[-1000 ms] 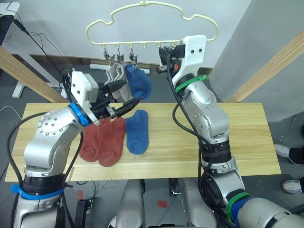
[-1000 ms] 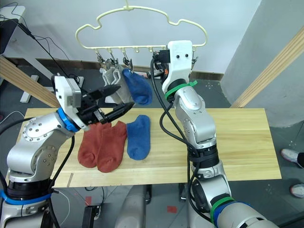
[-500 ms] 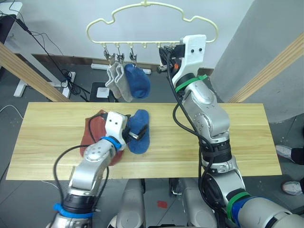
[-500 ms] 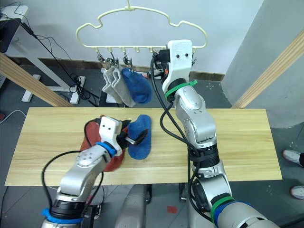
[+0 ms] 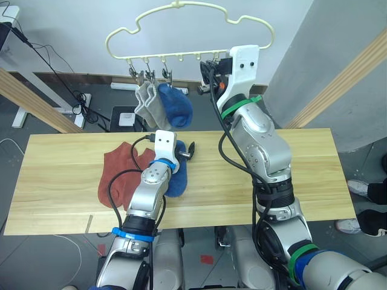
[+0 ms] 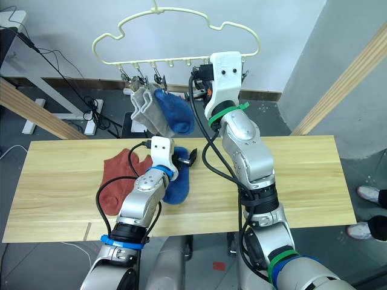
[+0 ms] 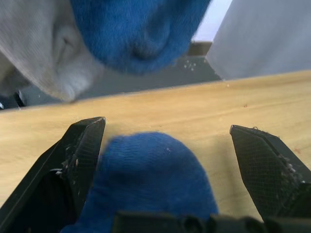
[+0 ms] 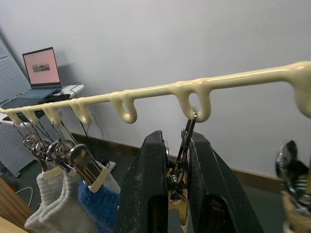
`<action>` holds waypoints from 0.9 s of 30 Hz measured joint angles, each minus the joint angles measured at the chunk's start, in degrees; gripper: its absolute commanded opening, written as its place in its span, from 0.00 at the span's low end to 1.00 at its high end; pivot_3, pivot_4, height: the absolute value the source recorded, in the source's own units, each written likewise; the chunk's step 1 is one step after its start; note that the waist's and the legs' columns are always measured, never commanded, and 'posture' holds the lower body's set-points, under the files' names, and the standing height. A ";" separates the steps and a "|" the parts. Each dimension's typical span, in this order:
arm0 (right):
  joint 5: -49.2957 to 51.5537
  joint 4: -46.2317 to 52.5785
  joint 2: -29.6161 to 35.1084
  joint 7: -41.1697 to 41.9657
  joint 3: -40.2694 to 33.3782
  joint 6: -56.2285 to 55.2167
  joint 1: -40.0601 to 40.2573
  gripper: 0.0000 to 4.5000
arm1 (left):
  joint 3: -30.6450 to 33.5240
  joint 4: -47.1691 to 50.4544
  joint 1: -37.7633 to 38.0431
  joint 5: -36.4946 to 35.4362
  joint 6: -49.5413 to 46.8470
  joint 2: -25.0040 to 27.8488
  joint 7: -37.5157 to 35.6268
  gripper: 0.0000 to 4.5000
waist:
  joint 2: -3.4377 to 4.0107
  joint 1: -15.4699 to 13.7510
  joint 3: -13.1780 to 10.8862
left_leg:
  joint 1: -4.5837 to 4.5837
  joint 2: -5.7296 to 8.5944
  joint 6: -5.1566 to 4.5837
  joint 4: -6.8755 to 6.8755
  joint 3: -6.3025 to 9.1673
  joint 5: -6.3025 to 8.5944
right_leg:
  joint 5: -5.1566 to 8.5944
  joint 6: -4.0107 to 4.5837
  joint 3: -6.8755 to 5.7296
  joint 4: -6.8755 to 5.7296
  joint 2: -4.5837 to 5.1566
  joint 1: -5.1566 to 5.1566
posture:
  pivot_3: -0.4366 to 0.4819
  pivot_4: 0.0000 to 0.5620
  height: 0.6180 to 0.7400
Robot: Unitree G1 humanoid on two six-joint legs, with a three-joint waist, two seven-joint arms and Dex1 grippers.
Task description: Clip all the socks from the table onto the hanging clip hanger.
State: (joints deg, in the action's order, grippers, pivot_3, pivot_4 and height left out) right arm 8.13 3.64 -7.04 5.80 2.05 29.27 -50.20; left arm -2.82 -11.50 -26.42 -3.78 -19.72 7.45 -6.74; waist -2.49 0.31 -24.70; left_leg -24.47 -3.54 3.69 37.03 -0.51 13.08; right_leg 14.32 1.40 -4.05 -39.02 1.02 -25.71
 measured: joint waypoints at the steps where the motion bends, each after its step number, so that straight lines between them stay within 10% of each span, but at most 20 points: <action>1: 0.00 0.08 0.00 0.00 0.00 0.03 0.00 0.04 | -0.22 0.17 0.27 0.42 -0.34 -0.12 0.44 1.00 | 0.00 0.01 0.00 | 0.00 0.00 0.00 0.00 0.00 0.00 | 0.00 0.00 0.00 0.00 0.00 0.00 | 0.40 0.72 1.00; 23: -0.04 0.73 0.07 -0.02 0.28 0.33 0.10 0.04 | 0.76 8.44 2.89 2.25 -11.07 -0.75 2.38 1.00 | 0.00 -0.01 0.00 | 0.01 0.02 -0.10 0.02 -0.02 0.04 | 0.00 0.00 0.04 -0.03 0.00 0.00 | 0.40 0.73 1.00; 27: -0.04 0.73 0.05 -0.09 0.28 0.35 0.10 0.04 | 0.49 8.45 2.81 2.64 -11.32 -0.44 2.11 0.80 | 0.00 -0.02 0.00 | 0.01 0.01 -0.08 0.01 -0.01 0.03 | 0.00 0.00 0.03 -0.03 0.00 0.00 | 0.40 0.73 1.00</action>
State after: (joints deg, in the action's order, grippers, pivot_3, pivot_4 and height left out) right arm 8.10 4.38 -6.99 5.71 2.34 29.62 -50.10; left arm -2.33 -3.06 -23.61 -1.14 -31.04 7.01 -4.62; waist -2.49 0.29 -24.70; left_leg -24.46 -3.53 3.61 37.04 -0.52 13.10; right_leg 14.32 1.39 -4.02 -39.05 1.03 -25.71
